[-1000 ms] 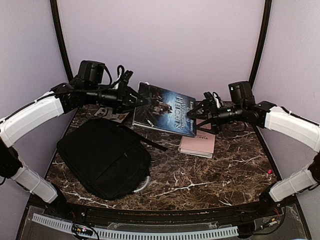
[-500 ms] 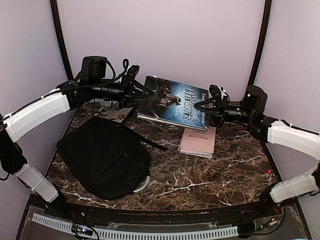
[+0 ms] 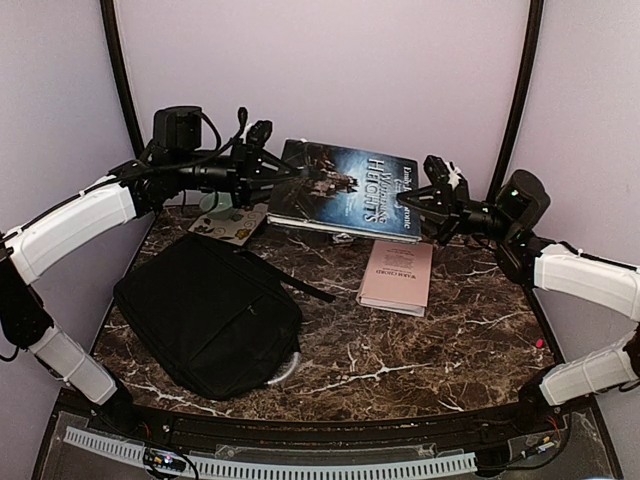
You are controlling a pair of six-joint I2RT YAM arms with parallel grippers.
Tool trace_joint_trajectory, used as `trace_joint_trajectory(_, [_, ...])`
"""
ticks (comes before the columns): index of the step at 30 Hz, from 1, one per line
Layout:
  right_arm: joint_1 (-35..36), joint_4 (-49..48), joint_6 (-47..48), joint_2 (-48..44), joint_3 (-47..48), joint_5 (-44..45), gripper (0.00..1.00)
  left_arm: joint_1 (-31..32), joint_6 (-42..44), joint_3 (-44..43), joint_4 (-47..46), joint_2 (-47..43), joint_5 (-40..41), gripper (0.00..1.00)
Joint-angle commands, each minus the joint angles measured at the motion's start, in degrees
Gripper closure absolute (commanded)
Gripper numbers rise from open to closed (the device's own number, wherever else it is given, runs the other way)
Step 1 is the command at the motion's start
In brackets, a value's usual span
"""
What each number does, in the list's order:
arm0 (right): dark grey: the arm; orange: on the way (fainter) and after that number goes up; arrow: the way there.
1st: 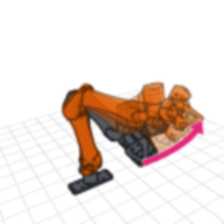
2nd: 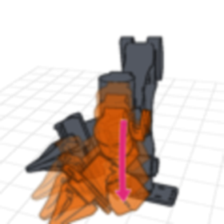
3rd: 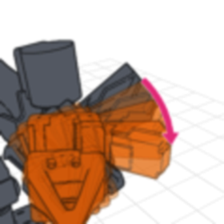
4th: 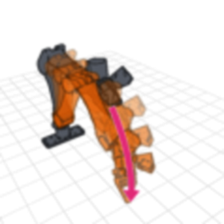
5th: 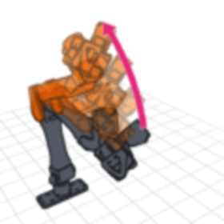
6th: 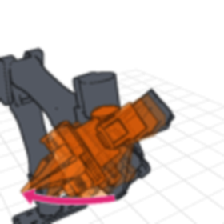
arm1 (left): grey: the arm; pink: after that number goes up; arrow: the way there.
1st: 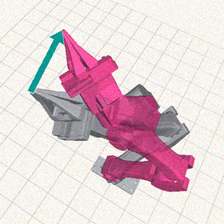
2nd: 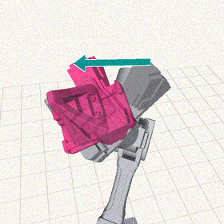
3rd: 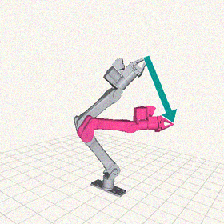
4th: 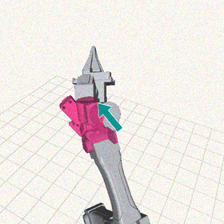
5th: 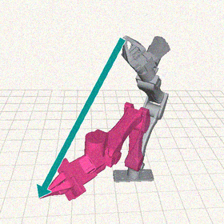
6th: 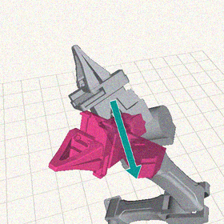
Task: Pack the student bag
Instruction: Pass from the left arm to the right
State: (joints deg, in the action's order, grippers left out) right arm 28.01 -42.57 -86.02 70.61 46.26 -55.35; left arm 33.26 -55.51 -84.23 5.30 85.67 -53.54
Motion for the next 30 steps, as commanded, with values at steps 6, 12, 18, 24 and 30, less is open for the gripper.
trace_joint_trajectory(6, [-0.2,-10.5,-5.1,0.4,5.1,-0.4,0.57,-0.5,-1.7,4.4,-9.0,-1.6,-0.5,1.00])
trace_joint_trajectory(12, [0.2,-10.4,-5.1,1.2,5.5,0.3,0.50,-0.5,-2.5,6.8,-10.6,-2.8,-0.1,1.00])
trace_joint_trajectory(18, [0.4,-9.1,-4.5,2.7,5.7,0.2,0.49,-0.5,-2.9,7.3,-11.5,-2.6,-0.5,1.00])
trace_joint_trajectory(24, [0.4,-8.1,-3.5,4.3,7.0,0.1,0.60,-0.5,-2.7,7.6,-11.7,-2.0,-0.6,1.00])
trace_joint_trajectory(30, [0.4,-7.6,-3.2,4.6,7.0,-0.3,0.94,-0.5,-0.6,7.4,-9.3,-1.8,0.9,0.98])
